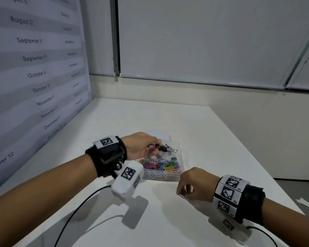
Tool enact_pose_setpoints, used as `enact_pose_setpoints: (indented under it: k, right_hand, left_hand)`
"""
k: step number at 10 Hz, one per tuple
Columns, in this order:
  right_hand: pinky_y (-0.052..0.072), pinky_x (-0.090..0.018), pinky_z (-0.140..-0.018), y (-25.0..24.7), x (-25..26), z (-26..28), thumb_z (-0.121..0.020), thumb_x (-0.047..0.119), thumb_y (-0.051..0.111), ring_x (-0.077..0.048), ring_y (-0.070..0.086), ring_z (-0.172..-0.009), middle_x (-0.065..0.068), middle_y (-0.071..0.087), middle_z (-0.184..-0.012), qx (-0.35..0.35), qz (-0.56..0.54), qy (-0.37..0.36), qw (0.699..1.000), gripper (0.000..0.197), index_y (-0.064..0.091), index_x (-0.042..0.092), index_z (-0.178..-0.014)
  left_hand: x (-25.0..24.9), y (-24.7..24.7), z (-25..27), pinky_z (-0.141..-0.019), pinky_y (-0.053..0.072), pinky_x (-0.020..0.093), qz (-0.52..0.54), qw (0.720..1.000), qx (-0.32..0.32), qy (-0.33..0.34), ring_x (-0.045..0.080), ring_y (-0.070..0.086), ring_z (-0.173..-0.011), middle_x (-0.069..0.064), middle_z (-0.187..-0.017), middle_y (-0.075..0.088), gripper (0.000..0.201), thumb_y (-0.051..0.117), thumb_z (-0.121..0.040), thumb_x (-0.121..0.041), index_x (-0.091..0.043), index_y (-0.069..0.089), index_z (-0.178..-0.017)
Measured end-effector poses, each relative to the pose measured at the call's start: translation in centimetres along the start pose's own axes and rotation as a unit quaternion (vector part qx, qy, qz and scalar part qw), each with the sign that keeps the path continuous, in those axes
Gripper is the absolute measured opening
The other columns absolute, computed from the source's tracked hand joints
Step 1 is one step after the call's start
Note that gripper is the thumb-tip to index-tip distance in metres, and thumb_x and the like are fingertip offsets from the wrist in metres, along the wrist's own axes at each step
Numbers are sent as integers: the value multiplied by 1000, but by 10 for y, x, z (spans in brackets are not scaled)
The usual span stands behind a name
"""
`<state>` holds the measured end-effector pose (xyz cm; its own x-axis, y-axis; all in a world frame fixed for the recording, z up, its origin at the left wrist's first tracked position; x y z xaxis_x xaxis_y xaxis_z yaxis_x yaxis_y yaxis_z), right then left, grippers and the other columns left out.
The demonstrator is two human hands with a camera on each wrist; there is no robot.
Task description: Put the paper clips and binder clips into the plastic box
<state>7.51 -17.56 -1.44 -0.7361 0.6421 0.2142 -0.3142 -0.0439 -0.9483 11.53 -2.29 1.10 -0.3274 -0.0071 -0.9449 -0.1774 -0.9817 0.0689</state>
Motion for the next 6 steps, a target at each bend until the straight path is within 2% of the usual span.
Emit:
enact_pose_setpoints:
  k: [1,2,3,4,5,6]
  right_hand:
    - [47,-23,-76,0,-2,-2,-76,8,60,-13,63,-82,-2,72,-92,4,-5,5,1000,19,73,16,-87]
    - [48,-19,-72,-5,1,-1,-73,13,61,-4,57,-68,2,72,-83,-1,-21,-6,1000,15,71,18,-83]
    - [46,-13,-66,-30,0,-2,-71,16,63,-2,56,-60,14,64,-71,-54,-58,-7,997,16,70,22,-84]
    - [47,-14,-63,-66,-12,-11,-71,17,66,1,55,-52,16,63,-66,-154,-113,23,981,14,69,27,-80]
    - [45,-13,-60,-88,-30,-28,-74,18,68,-1,53,-54,10,68,-73,-231,-159,69,958,10,68,24,-82]
    - [45,-22,-67,-93,-42,-48,-79,20,65,-5,52,-58,4,71,-80,-266,-175,111,941,11,69,21,-89]
  left_hand:
    - [-7,-16,-16,-58,56,16,41,997,-63,4,13,57,-59,3,-56,41,16,54,-92,-8,-4,55,-76]
    - [-7,-30,-33,-60,59,19,78,991,-105,-6,17,58,-68,8,-71,48,8,56,-89,-3,2,58,-84]
    - [-3,-36,-44,-66,56,26,90,986,-131,-38,19,53,-70,13,-85,51,11,52,-93,-5,1,54,-84]
    - [2,-40,-48,-72,44,33,24,988,-132,-81,20,46,-65,13,-82,47,21,46,-97,-20,1,49,-99]
    - [4,-41,-46,-67,42,31,-24,989,-109,-102,24,47,-67,12,-81,47,28,45,-97,-30,-3,51,-94]
    - [6,-46,-48,-85,42,32,-5,992,-98,-79,24,48,-86,11,-90,51,29,44,-97,-31,-4,52,-106]
Point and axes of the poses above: each hand's wrist, its own z-axis away from the middle knuckle, its own y-axis out of the palm, x = y × z, the point moved 7 cm from there along -z, towards the middle knuckle
